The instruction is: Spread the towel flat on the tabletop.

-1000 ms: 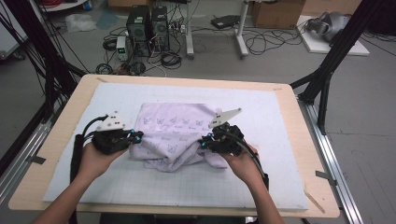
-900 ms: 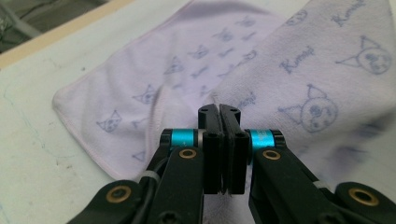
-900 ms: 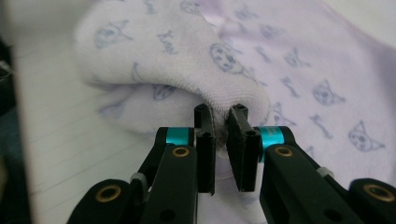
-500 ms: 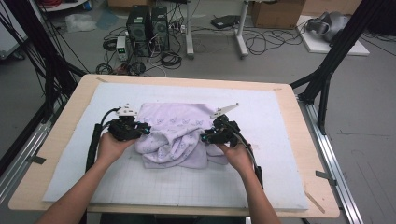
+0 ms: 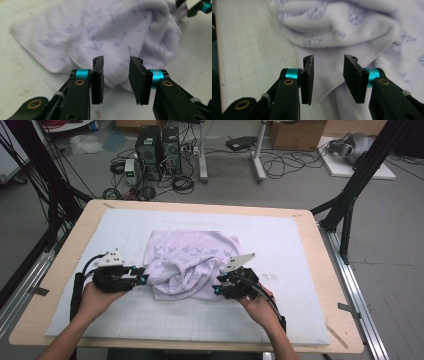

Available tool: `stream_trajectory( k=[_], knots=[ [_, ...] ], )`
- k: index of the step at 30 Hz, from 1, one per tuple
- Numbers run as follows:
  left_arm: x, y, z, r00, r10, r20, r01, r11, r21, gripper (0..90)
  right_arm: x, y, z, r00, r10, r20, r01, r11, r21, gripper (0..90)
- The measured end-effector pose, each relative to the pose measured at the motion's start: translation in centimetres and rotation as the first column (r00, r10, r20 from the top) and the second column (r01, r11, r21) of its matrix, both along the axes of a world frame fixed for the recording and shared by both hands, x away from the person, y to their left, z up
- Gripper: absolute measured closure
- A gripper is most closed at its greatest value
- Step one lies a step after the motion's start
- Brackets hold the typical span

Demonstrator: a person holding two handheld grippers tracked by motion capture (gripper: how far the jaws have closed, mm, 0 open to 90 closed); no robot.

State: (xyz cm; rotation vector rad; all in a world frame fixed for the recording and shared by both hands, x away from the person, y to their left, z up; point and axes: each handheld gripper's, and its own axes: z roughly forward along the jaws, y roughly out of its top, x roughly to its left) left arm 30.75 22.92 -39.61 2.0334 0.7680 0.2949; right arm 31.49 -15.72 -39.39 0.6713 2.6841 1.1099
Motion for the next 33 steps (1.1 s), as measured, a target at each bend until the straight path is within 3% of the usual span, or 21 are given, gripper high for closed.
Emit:
stream_trajectory(
  k=[6,11,12,15,16,18,22,27,31,33],
  knots=[
    [-0.6,-1.9,-2.5,0.9950,-0.083,-0.056,0.085,0.9955,0.041,63.4,0.6,1.2,-2.3,0.9986,0.017,-0.051,-0.019,0.999,-0.048,58.6],
    [0.5,-3.7,-3.5,0.9897,-0.105,-0.098,0.114,0.9898,0.086,58.6,0.9,1.9,-3.2,0.9985,0.017,-0.053,-0.021,0.996,-0.085,60.8],
    [0.6,-4.1,-3.6,0.9897,-0.104,-0.099,0.112,0.9900,0.086,58.1,1.1,2.0,-3.6,0.9981,0.020,-0.057,-0.025,0.995,-0.091,65.4],
    [0.9,-4.8,-3.8,0.9911,-0.102,-0.085,0.112,0.9870,0.116,60.8,1.3,2.0,-3.8,0.9978,0.018,-0.064,-0.023,0.996,-0.081,72.1],
    [0.9,-5.0,-3.9,0.9919,-0.100,-0.078,0.109,0.9863,0.124,68.1,1.3,1.9,-3.9,0.9978,0.011,-0.065,-0.016,0.997,-0.070,76.7],
    [1.0,-5.0,-3.8,0.9931,-0.093,-0.071,0.102,0.9853,0.137,74.6,1.4,1.9,-3.9,0.9971,0.011,-0.076,-0.016,0.998,-0.063,82.6],
    [0.6,-5.2,-3.6,0.9958,-0.081,-0.042,0.086,0.9835,0.159,80.3,1.4,1.9,-3.9,0.9965,0.015,-0.082,-0.020,0.998,-0.065,88.0],
    [0.0,-4.5,-2.9,0.9972,-0.067,-0.032,0.071,0.9884,0.134,81.7,1.2,1.7,-3.6,0.9959,0.024,-0.088,-0.030,0.998,-0.061,88.7],
    [-1.0,-3.3,-1.6,0.9981,-0.062,-0.007,0.062,0.9921,0.109,82.1,0.1,0.8,-1.8,0.9976,0.034,-0.061,-0.032,0.999,0.024,90.0],
    [-1.5,-2.7,-0.9,0.9984,-0.056,0.003,0.055,0.9934,0.100,82.2,-0.2,0.7,-1.5,0.9977,0.037,-0.057,-0.035,0.999,0.029,90.0]
  ],
)
